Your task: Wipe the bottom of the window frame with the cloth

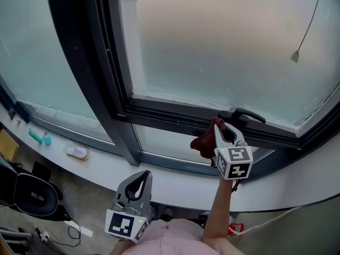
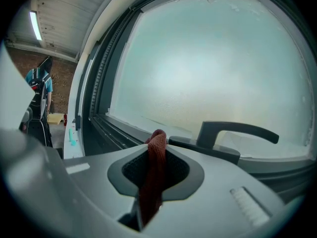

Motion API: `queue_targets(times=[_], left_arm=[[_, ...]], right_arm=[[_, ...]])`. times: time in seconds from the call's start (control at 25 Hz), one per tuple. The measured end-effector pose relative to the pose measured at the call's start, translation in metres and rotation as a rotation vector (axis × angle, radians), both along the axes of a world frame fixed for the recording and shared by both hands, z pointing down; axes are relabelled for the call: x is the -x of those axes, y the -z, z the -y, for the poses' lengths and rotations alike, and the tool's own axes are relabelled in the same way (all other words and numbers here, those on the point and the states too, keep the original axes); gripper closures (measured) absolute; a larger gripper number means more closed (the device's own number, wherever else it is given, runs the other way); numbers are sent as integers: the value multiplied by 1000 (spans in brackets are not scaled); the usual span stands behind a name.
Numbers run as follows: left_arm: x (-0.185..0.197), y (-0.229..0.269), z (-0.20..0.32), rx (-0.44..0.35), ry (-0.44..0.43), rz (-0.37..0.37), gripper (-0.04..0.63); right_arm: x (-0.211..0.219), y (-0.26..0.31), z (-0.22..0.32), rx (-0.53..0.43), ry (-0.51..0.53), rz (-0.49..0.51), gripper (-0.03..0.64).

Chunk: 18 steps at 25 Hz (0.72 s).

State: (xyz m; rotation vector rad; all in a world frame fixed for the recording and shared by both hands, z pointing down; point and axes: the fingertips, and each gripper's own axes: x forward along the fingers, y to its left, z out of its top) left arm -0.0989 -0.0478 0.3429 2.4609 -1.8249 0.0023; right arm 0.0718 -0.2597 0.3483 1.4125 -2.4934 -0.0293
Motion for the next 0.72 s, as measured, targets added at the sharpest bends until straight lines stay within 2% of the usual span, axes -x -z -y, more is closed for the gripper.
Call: queue_targets(times=[0.24, 0.72], left_arm=[[8, 9, 1, -16, 5, 5, 598], [6, 11, -8, -30, 1, -2, 597]], right_arm=[[-3, -1, 0, 6, -13, 3, 566], [-42, -1, 3, 2, -106, 11, 566]])
